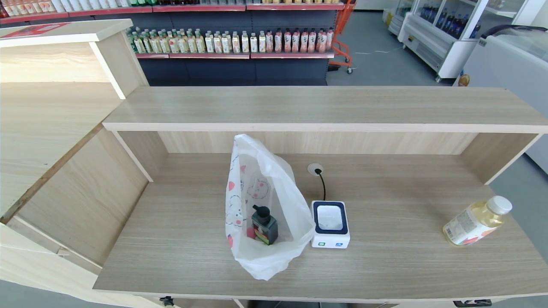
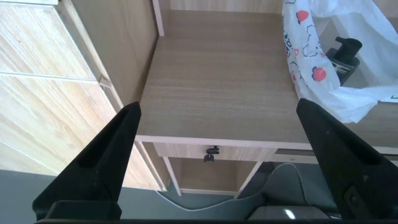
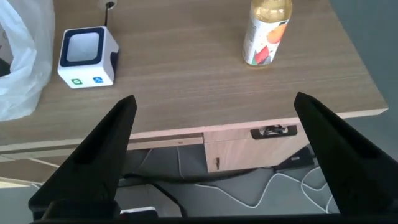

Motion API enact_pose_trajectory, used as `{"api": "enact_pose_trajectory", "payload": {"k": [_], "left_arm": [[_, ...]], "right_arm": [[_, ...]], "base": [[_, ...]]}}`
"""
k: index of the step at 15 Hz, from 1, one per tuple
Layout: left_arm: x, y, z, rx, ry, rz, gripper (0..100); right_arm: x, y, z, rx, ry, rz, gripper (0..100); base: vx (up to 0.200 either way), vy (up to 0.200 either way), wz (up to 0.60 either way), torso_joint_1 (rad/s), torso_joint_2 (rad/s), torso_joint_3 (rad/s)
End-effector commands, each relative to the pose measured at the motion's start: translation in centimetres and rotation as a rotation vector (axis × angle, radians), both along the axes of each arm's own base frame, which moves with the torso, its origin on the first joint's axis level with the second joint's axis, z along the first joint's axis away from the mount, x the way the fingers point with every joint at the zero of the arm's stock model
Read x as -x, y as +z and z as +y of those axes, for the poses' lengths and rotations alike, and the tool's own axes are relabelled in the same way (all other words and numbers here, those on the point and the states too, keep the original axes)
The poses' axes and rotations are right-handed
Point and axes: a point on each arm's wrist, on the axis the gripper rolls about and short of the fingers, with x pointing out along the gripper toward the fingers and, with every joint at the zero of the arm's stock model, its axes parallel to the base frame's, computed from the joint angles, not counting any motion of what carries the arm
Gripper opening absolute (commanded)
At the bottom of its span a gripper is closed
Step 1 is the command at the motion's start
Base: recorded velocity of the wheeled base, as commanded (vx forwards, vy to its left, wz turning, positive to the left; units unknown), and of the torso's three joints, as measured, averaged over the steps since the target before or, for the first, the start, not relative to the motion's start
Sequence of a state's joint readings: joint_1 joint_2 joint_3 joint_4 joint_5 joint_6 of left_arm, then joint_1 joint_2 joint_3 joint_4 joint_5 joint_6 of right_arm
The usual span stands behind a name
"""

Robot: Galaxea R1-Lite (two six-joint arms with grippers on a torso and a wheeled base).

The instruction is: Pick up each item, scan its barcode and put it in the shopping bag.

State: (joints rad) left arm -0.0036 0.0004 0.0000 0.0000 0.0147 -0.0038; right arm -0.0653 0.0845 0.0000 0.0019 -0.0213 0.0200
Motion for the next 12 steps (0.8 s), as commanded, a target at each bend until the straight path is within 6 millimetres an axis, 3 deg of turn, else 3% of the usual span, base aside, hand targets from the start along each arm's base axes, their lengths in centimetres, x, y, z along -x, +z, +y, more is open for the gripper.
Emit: {"api": "enact_pose_trajectory", "payload": {"k": [1, 9, 12], "left_arm": [[0.0, 0.0, 0.0, 0.001, 0.0, 0.0, 100], [0.0, 0.0, 0.01, 0.004, 0.001, 0.0, 100], [0.0, 0.0, 0.0, 0.001, 0.0, 0.0, 100]], "right_arm": [[-0.06, 0.0, 0.0, 0.0, -0.001, 0.009, 100], [-0.06, 0.0, 0.0, 0.0, -0.001, 0.009, 100], [-0.06, 0.0, 0.0, 0.0, -0.001, 0.009, 100]], "base": [[0.0, -0.2, 0.0, 0.002, 0.0, 0.002], [0.0, -0.2, 0.0, 0.002, 0.0, 0.001], [-0.2, -0.2, 0.0, 0.007, 0.0, 0.001]]}}
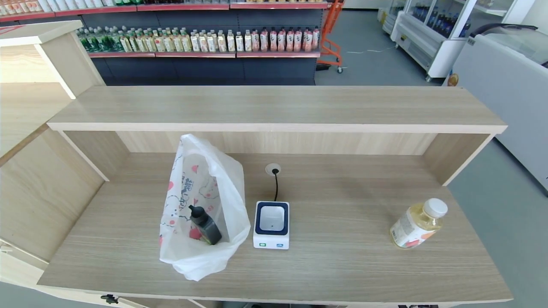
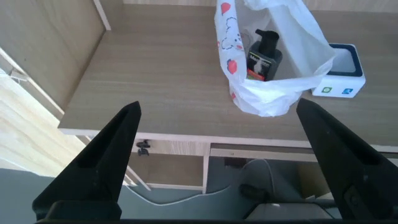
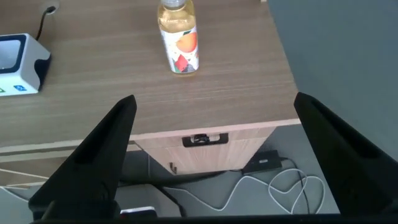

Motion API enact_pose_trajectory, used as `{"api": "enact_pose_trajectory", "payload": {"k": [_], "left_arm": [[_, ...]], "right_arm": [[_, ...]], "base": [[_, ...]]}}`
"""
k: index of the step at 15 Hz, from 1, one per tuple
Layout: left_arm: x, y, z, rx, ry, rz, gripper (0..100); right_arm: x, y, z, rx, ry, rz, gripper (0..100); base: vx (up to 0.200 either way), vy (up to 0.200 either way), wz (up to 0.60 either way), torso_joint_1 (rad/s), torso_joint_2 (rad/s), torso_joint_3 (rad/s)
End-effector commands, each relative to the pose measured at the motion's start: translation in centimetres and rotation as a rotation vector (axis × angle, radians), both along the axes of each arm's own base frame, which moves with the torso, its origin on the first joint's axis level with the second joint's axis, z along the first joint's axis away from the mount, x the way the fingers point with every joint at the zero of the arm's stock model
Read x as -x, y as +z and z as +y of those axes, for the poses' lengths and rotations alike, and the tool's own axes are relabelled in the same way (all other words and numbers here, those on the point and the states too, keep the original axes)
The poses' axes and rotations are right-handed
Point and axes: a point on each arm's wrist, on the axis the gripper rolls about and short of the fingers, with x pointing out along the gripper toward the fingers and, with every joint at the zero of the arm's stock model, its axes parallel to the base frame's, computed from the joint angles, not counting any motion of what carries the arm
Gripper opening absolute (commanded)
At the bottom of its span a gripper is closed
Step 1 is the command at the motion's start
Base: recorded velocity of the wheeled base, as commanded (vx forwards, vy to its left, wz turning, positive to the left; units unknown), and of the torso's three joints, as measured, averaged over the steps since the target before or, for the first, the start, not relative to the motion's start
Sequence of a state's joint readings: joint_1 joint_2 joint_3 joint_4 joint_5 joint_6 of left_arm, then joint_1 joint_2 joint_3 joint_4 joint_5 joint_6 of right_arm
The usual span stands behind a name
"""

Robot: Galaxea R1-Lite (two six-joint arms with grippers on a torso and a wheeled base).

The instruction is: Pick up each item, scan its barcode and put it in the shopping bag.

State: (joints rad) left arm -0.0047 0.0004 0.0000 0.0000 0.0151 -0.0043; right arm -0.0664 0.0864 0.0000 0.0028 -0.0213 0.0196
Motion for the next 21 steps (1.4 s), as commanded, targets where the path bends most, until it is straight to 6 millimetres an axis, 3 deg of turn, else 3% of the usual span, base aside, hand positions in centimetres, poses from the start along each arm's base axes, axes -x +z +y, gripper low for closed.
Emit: {"api": "enact_pose_trajectory", "payload": {"k": [1, 3, 9, 14, 15, 16, 18, 20, 21], "left_arm": [[0.0, 0.0, 0.0, 0.0, 0.0, 0.0, 100], [0.0, 0.0, 0.0, 0.0, 0.0, 0.0, 100], [0.0, 0.0, 0.0, 0.0, -0.001, 0.0, 100], [0.0, 0.0, 0.0, 0.0, -0.001, 0.0, 100], [0.0, 0.0, 0.0, 0.0, -0.001, 0.0, 100], [0.0, 0.0, 0.0, 0.0, -0.001, 0.0, 100], [0.0, 0.0, 0.0, 0.0, -0.001, 0.0, 100], [0.0, 0.0, 0.0, 0.0, -0.001, 0.0, 100], [0.0, 0.0, 0.0, 0.0, -0.001, 0.0, 100]], "right_arm": [[0.0, 0.0, 0.0, -0.001, 0.0, 0.006, 100], [0.0, 0.0, 0.0, -0.001, 0.0, 0.006, 100], [0.0, 0.0, 0.0, -0.002, 0.0, 0.006, 100], [0.0, 0.0, 0.0, -0.004, 0.003, 0.004, 100], [0.0, 0.6, 0.0, -0.002, 0.018, -0.013, 100], [-0.3, 3.6, 0.0, -0.009, 0.086, -0.007, 100], [-4.6, 10.0, -0.1, -0.021, 0.087, 0.129, 100], [-9.6, 12.3, -0.2, -0.027, 0.069, 0.25, 100], [-14.1, 12.1, -0.6, -0.035, 0.036, 0.343, 100]], "base": [[-0.2, -0.2, 0.0, 0.017, 0.01, 0.002], [-0.2, -0.2, 0.0, 0.0, 0.0, -0.002], [0.0, 0.0, 0.0, 0.0, 0.0, 0.0], [0.0, -0.12, 0.0, 0.003, 0.0, 0.001], [0.0, 0.0, 0.0, 0.0, 0.0, 0.0], [0.0, 0.0, 0.0, 0.0, 0.0, 0.0], [0.0, 0.0, 0.0, 0.0, 0.0, 0.0], [0.0, 0.0, 0.0, 0.0, 0.0, 0.0], [0.0, 0.0, 0.0, 0.0, 0.0, 0.0]]}}
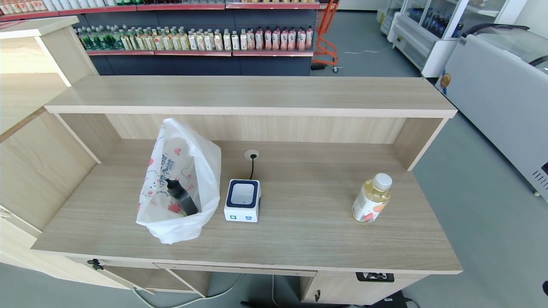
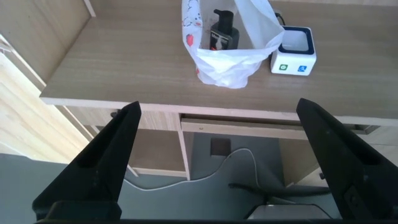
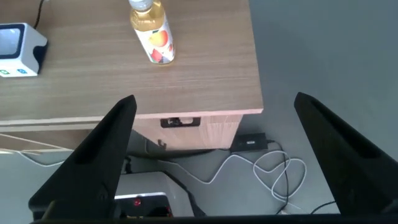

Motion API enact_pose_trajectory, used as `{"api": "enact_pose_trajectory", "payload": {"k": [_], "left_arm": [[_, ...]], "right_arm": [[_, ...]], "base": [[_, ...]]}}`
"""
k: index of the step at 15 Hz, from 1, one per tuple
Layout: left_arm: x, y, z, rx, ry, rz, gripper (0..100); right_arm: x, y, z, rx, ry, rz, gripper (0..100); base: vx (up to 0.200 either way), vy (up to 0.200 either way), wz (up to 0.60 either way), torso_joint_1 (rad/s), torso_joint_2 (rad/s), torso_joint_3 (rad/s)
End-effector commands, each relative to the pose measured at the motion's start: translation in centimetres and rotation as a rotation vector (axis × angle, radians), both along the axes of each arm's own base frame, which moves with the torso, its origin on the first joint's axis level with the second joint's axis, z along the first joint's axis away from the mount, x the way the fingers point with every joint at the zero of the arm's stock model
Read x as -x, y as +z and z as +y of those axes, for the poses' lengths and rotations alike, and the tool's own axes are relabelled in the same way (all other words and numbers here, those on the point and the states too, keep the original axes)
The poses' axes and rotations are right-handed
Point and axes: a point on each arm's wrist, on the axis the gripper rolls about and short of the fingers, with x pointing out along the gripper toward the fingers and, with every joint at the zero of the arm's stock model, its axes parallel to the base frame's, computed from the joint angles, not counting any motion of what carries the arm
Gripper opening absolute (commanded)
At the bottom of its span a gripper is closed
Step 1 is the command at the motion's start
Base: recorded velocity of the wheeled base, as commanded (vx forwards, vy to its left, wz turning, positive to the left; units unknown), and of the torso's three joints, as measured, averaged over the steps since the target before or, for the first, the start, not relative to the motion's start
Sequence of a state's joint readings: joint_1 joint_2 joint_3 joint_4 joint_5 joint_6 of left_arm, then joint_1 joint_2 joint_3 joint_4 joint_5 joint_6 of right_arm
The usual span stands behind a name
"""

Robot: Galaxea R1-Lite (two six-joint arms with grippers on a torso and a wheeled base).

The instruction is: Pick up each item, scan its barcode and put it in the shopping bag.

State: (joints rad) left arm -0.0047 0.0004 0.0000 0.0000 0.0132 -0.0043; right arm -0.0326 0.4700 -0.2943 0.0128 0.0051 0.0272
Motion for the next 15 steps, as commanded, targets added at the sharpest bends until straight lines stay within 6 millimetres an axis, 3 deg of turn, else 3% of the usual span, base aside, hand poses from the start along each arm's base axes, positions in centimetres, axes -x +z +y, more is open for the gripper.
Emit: {"api": "enact_pose_trajectory", "payload": {"k": [1, 4, 10, 15], "left_arm": [[0.0, 0.0, 0.0, 0.0, 0.001, 0.0, 100], [0.0, 0.0, 0.0, 0.0, 0.001, 0.0, 100], [0.0, 0.0, 0.0, 0.0, 0.001, 0.0, 100], [0.0, 0.0, 0.0, 0.0, 0.001, 0.0, 100]], "right_arm": [[-13.5, 2.3, -0.8, -0.015, -0.042, 0.288, 100], [-17.5, -3.5, -0.9, -0.004, -0.034, 0.365, 100], [-21.9, -7.3, 2.1, -0.036, 0.082, 0.4, 100], [-25.4, -8.8, 5.6, -0.02, 0.191, 0.3, 100]], "base": [[0.0, 0.0, 0.0, 0.0, 0.0, 0.0], [0.0, 0.0, 0.0, 0.0, 0.0, 0.0], [0.0, 0.0, 0.0, 0.0, 0.0, 0.0], [0.0, 0.0, 0.0, 0.0, 0.0, 0.0]]}}
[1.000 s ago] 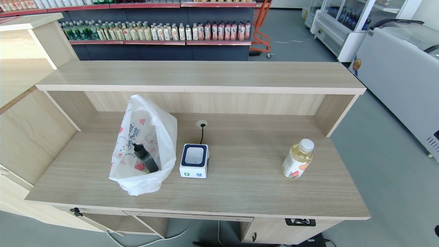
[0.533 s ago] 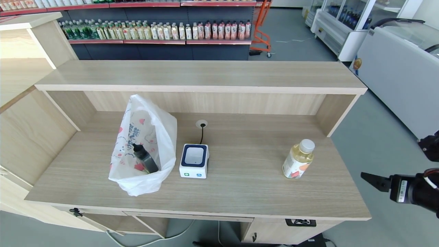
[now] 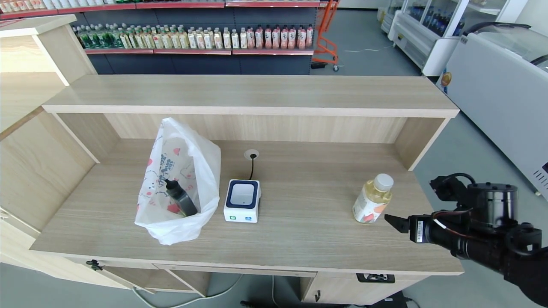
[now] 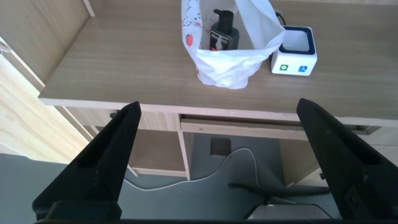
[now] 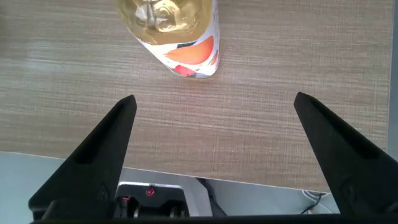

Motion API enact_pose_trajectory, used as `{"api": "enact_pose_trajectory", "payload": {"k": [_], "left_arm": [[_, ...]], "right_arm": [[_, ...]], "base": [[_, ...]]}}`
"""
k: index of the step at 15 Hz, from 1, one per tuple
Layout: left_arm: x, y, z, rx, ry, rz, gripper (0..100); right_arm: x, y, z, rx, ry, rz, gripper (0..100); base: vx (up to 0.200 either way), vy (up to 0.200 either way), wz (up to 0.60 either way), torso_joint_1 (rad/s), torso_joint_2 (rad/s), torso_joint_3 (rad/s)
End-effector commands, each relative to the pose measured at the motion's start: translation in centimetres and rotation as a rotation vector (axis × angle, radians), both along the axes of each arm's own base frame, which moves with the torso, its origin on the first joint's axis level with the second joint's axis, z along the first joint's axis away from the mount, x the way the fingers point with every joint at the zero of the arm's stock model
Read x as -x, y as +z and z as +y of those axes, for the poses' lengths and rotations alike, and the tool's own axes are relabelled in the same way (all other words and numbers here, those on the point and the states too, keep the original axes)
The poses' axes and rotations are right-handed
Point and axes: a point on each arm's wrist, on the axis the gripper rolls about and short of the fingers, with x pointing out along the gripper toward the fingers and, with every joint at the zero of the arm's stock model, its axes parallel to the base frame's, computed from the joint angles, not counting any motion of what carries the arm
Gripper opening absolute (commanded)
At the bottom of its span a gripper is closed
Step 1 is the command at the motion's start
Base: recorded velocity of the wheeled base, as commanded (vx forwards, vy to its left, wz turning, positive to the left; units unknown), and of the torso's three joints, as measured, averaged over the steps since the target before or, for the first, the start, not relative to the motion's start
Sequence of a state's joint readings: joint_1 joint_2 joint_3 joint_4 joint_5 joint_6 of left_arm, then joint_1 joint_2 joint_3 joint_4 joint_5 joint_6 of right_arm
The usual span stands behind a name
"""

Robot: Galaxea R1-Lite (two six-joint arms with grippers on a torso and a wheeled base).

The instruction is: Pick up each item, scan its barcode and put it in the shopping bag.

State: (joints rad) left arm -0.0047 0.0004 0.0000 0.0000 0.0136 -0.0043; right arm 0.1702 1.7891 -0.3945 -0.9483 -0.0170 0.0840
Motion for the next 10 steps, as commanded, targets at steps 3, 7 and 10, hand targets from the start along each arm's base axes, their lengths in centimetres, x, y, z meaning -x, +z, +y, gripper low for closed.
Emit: {"api": "enact_pose_trajectory", "payload": {"k": [3, 7, 10], "left_arm": [[0.0, 0.0, 0.0, 0.0, 0.0, 0.0, 100], [0.0, 0.0, 0.0, 0.0, 0.0, 0.0, 100], [0.0, 0.0, 0.0, 0.0, 0.0, 0.0, 100]], "right_arm": [[-3.0, -2.1, 1.6, 0.048, 0.032, -0.014, 100], [-4.4, -2.5, 2.6, 0.05, 0.067, -0.069, 100], [-5.1, -2.7, 3.5, 0.041, 0.089, -0.097, 100]], "base": [[0.0, 0.0, 0.0, 0.0, 0.0, 0.0], [0.0, 0.0, 0.0, 0.0, 0.0, 0.0], [0.0, 0.0, 0.0, 0.0, 0.0, 0.0]]}}
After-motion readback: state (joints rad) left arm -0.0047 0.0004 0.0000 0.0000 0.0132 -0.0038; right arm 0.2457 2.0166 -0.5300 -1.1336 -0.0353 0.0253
